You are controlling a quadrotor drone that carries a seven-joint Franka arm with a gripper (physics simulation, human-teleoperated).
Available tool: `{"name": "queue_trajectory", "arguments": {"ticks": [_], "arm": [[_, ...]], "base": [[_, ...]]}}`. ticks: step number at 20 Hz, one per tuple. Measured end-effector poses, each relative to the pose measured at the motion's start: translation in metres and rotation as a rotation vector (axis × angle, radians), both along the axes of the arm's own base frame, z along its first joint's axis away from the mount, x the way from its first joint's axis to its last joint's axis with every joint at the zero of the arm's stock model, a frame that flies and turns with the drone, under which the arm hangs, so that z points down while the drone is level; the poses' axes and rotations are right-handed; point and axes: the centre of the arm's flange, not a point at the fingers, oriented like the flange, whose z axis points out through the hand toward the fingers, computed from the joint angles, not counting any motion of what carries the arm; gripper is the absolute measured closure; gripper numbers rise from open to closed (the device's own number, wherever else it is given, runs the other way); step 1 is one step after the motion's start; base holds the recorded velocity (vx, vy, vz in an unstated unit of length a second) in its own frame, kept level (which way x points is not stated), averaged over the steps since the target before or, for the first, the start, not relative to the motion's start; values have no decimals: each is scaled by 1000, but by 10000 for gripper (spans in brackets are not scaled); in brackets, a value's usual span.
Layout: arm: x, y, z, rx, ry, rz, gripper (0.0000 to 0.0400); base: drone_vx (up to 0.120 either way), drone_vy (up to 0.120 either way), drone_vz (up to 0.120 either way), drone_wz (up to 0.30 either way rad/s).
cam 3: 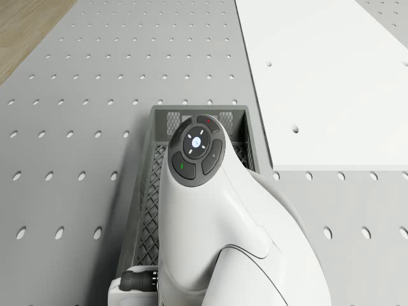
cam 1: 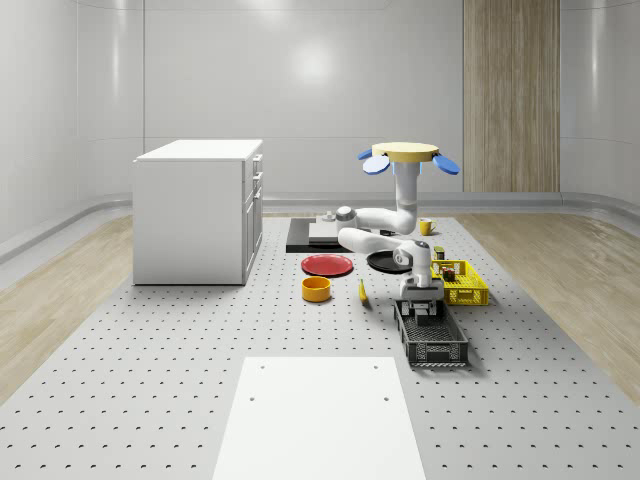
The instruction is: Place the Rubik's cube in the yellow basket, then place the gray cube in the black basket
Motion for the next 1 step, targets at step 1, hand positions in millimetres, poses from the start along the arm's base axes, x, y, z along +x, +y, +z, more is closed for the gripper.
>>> {"name": "queue_trajectory", "arguments": {"ticks": [1], "arm": [[0, 0, -1, 0, 0, 0, 1]], "base": [[0, 0, 0, 0]]}}
